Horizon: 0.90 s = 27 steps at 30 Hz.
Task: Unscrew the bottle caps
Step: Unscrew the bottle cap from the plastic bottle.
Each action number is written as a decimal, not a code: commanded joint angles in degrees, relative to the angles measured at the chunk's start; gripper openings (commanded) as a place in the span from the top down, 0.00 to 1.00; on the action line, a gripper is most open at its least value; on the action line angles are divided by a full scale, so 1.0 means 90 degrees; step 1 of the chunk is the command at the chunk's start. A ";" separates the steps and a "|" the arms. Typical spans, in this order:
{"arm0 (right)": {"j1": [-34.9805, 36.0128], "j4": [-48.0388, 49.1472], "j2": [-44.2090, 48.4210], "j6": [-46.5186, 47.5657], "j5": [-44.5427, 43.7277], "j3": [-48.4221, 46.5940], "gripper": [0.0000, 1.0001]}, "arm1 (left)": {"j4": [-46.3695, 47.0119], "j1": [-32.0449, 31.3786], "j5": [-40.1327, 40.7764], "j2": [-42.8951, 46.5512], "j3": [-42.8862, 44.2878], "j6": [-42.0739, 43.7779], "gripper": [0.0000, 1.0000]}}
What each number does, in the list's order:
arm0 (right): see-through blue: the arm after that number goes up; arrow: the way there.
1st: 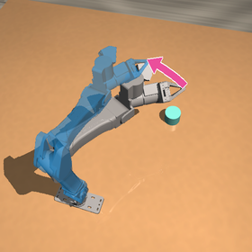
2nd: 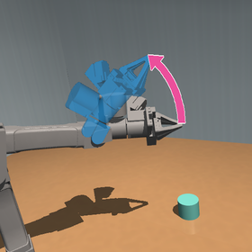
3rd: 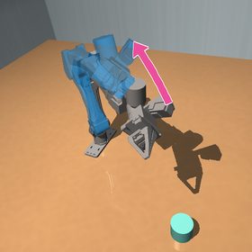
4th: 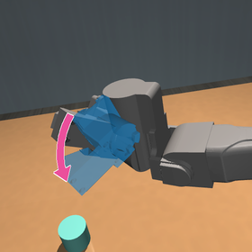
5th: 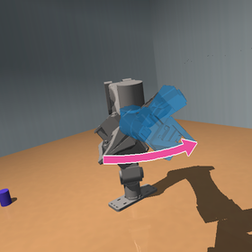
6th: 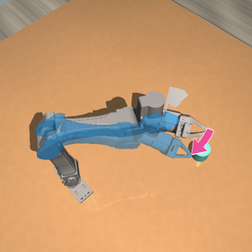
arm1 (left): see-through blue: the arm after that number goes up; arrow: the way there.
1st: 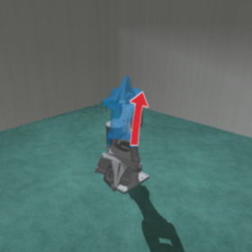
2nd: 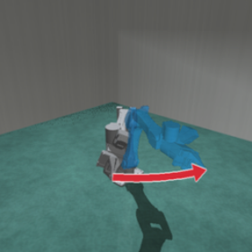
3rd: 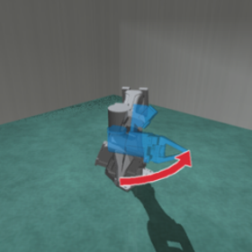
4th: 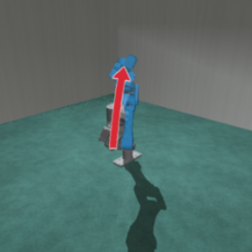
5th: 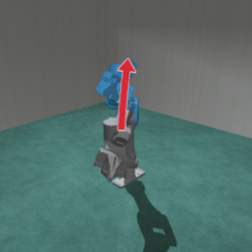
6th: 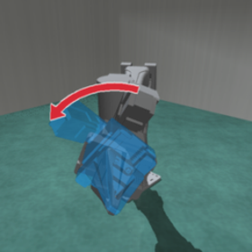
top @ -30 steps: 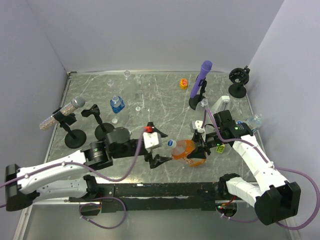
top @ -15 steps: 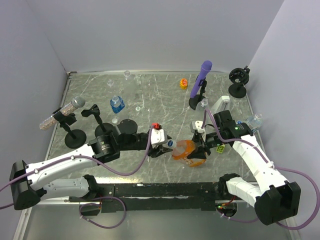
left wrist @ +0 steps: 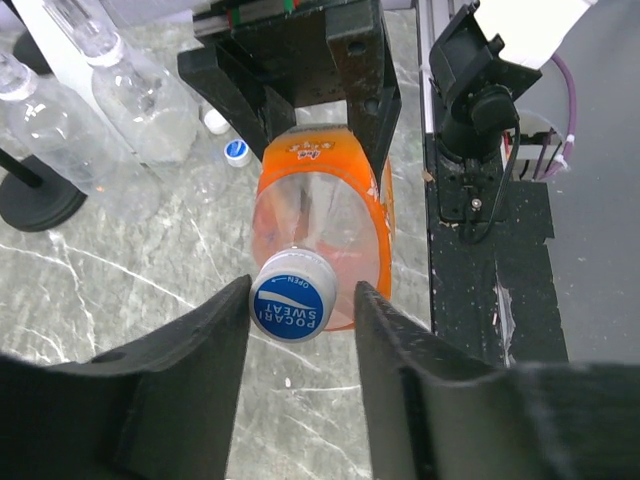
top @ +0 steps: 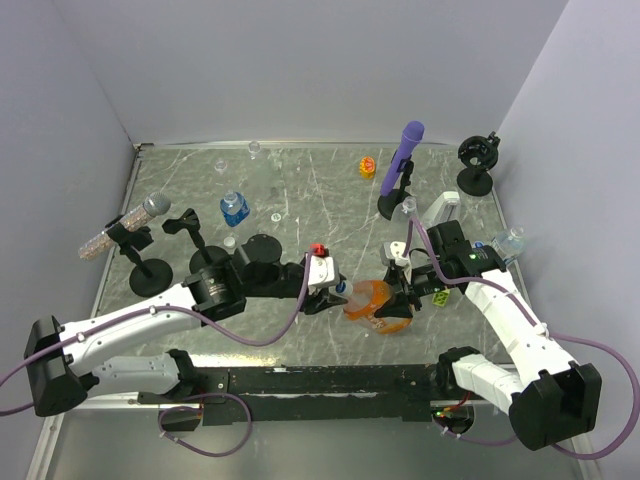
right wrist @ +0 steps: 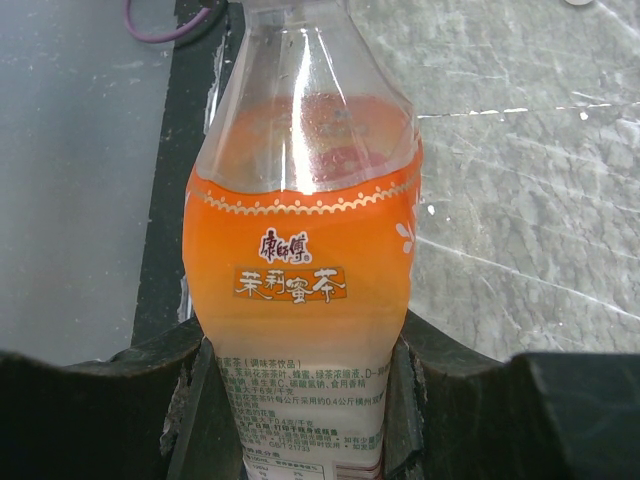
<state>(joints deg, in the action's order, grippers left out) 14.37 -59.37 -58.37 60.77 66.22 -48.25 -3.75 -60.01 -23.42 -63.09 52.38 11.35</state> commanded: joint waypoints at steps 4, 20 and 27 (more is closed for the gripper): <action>0.0024 -0.0014 -0.0018 0.0220 0.0299 -0.0098 0.81 | -0.0033 0.0066 -0.0279 -0.0021 0.0352 0.0086 0.68; 0.0034 0.0210 0.0108 0.0015 0.0104 -0.0030 0.81 | -0.1926 0.0076 0.0511 -0.0792 0.1679 -0.3639 0.99; 0.0083 0.0220 0.0089 0.0005 0.0074 -0.0030 0.81 | -0.2542 -0.0266 0.1341 -0.1056 0.1933 -0.6181 0.99</action>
<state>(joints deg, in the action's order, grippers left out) 14.39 -60.12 -58.35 59.42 64.77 -48.25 -24.27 -59.70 -15.57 -71.88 67.33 -24.99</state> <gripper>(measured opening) 0.491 0.367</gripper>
